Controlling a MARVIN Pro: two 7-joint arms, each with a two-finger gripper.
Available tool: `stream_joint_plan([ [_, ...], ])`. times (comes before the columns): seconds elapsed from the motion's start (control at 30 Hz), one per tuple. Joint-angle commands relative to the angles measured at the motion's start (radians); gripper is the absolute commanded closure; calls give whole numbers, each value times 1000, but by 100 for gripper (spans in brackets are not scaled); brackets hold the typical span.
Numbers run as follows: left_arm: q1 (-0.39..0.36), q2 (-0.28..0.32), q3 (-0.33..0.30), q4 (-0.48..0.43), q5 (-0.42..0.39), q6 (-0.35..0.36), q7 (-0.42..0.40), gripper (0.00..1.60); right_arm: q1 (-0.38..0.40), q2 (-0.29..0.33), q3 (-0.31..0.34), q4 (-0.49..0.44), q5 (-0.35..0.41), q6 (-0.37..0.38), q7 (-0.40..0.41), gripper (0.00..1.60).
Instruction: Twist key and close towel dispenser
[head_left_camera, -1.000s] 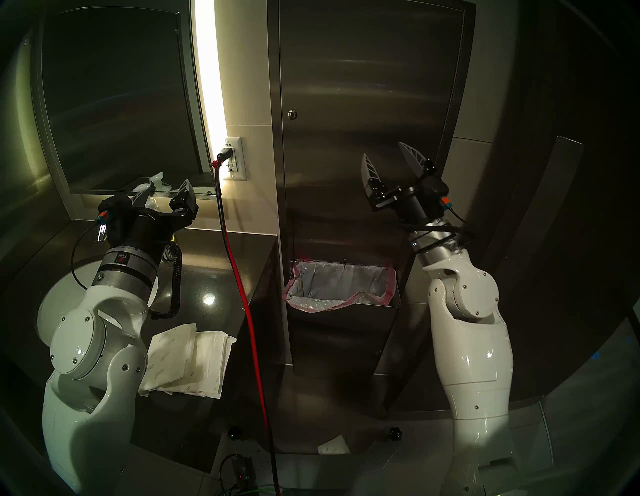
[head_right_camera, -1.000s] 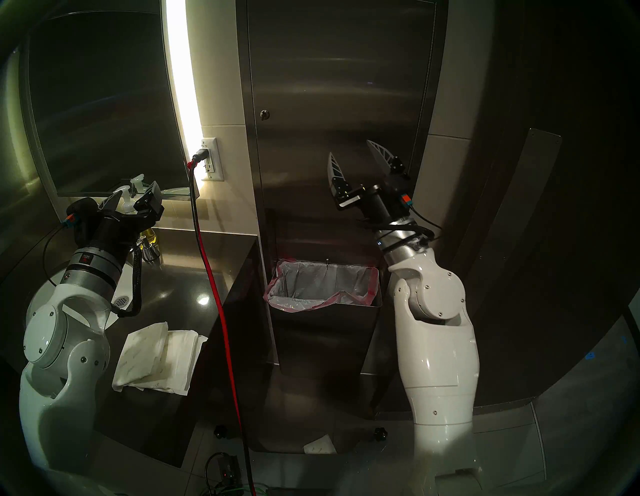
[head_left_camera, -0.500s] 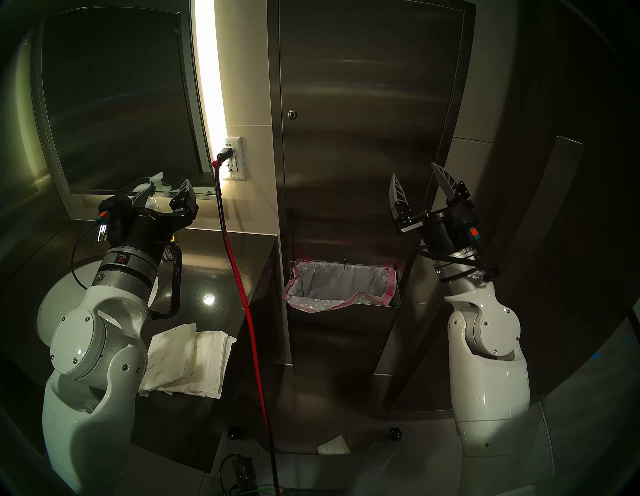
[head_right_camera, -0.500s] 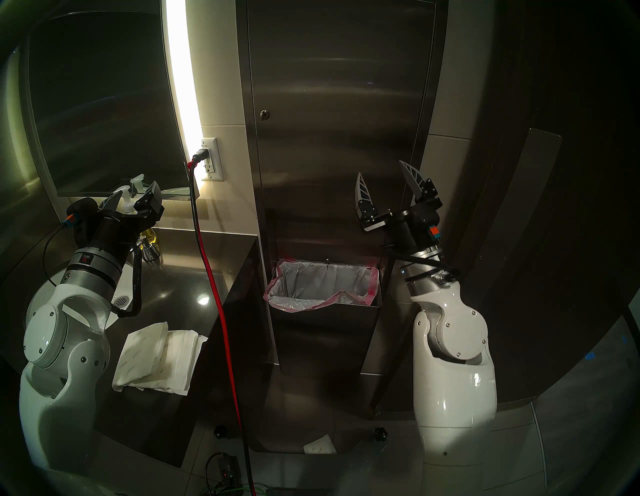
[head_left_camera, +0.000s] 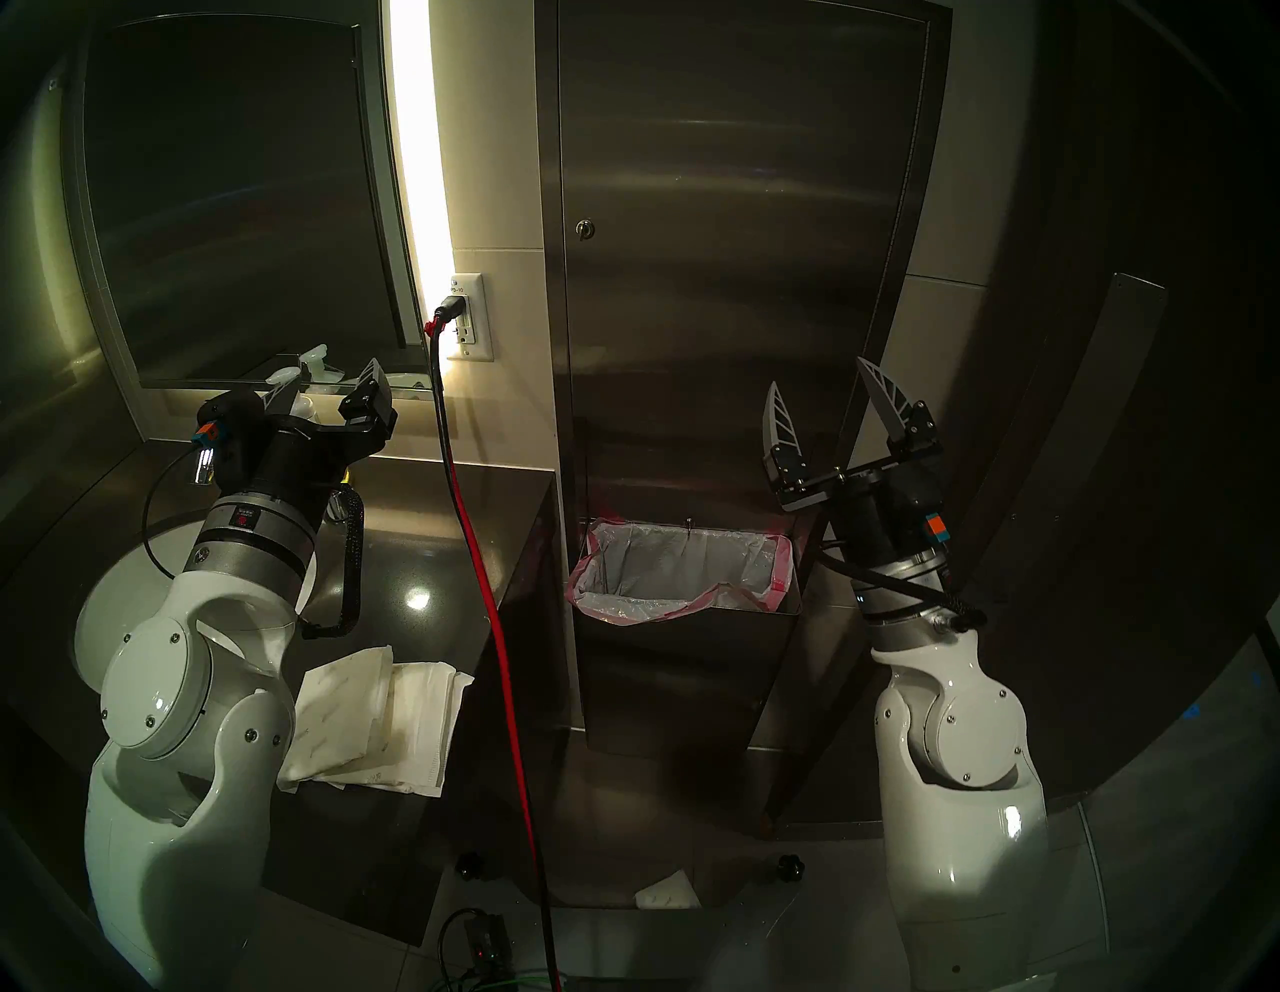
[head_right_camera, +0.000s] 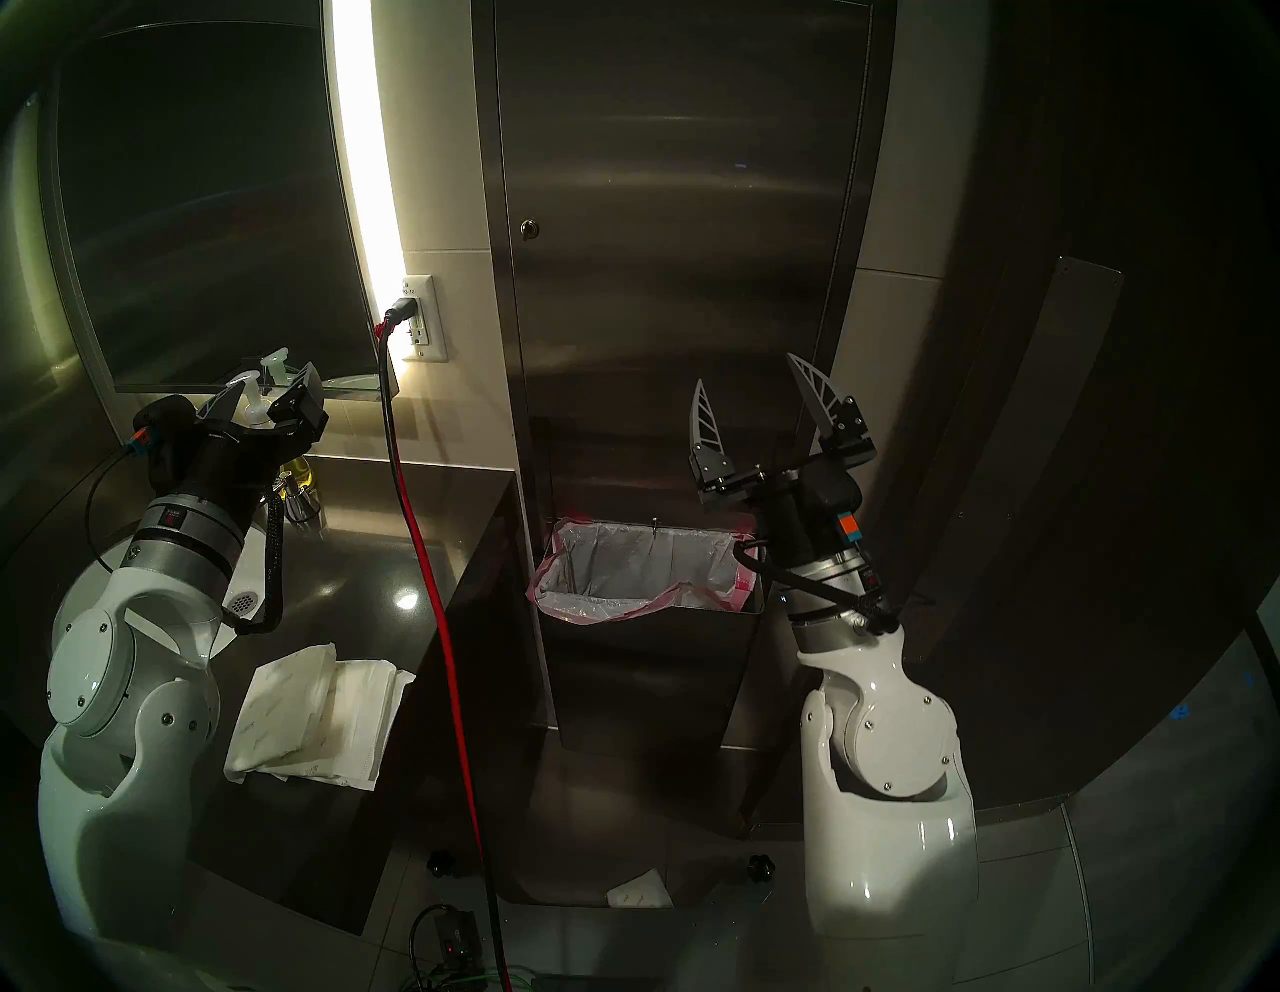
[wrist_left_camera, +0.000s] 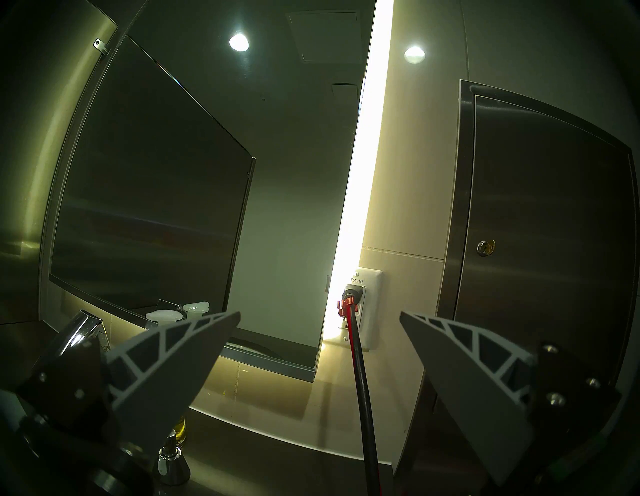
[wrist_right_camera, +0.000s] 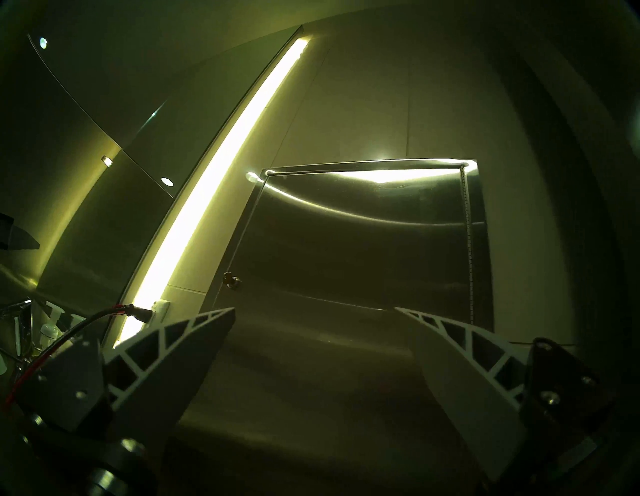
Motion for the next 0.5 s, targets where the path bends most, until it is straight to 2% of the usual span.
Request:
stream_joint_plan([
  [0.0,-3,-2,-1,-9,-1,-1,2,0,-130,-18,-14,-70,-80,-62,-134,0],
  [0.27,-3,-2,-2,-10,-1,1,3,0,-221,-12,-63,-122,-168,-62,-269,0],
  [0.47,-3,-3,-2,-11,-1,2,4,0,-237,4,-98,-130,-232,-48,-366,0],
])
